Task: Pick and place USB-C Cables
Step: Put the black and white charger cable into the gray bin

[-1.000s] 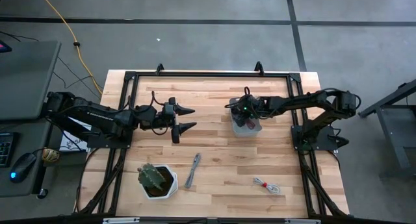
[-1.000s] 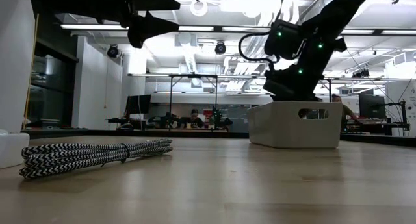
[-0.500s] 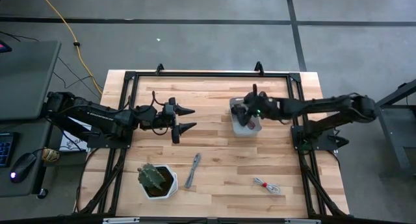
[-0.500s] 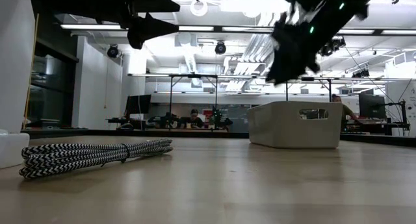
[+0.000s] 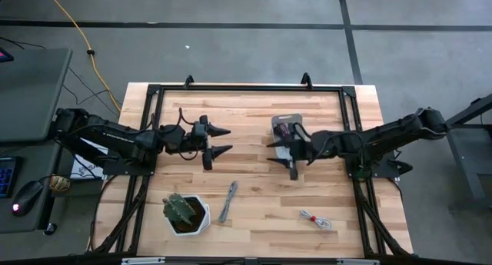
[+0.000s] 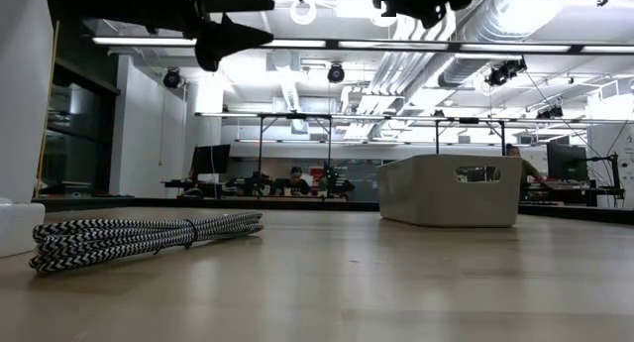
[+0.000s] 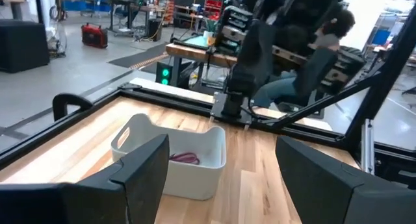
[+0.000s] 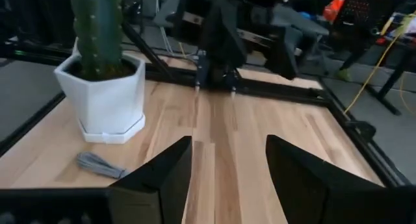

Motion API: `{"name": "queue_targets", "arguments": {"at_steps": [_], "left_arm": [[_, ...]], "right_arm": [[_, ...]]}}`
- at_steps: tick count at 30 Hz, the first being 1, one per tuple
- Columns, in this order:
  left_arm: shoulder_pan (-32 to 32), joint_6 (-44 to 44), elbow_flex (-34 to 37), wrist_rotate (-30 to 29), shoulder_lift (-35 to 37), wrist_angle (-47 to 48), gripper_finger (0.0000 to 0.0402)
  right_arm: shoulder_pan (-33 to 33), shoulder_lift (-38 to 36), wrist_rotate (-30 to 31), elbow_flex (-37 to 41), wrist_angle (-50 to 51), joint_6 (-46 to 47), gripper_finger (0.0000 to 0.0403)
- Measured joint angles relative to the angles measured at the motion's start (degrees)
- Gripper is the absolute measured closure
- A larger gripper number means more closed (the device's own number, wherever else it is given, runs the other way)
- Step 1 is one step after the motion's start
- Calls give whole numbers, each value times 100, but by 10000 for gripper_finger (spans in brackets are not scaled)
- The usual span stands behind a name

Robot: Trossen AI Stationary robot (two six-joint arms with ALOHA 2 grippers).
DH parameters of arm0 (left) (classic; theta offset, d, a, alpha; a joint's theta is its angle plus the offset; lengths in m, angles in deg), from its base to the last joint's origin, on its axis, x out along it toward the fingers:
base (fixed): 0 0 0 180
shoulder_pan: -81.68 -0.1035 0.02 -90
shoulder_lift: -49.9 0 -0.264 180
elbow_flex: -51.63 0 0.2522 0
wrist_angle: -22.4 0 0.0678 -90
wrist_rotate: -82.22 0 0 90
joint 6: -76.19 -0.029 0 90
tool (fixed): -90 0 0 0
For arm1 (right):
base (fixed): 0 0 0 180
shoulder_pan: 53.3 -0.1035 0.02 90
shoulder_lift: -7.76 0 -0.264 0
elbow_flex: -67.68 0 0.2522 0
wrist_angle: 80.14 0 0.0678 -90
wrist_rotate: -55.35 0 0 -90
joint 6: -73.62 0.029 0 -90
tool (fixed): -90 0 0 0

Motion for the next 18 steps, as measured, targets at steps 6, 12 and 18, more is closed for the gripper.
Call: {"name": "queue_targets", "arguments": {"at_steps": [6, 12, 18], "left_arm": [[255, -418, 0, 0, 0, -277, 138], [415, -685, 0, -311, 2, -309, 138], [443, -697, 0, -374, 2, -291, 138]], "right_arm": [[265, 4, -5, 0, -149, -48, 215], [554, 101, -564, 69, -383, -73, 215], [859, -90, -500, 1288, -2653, -62, 215]]}}
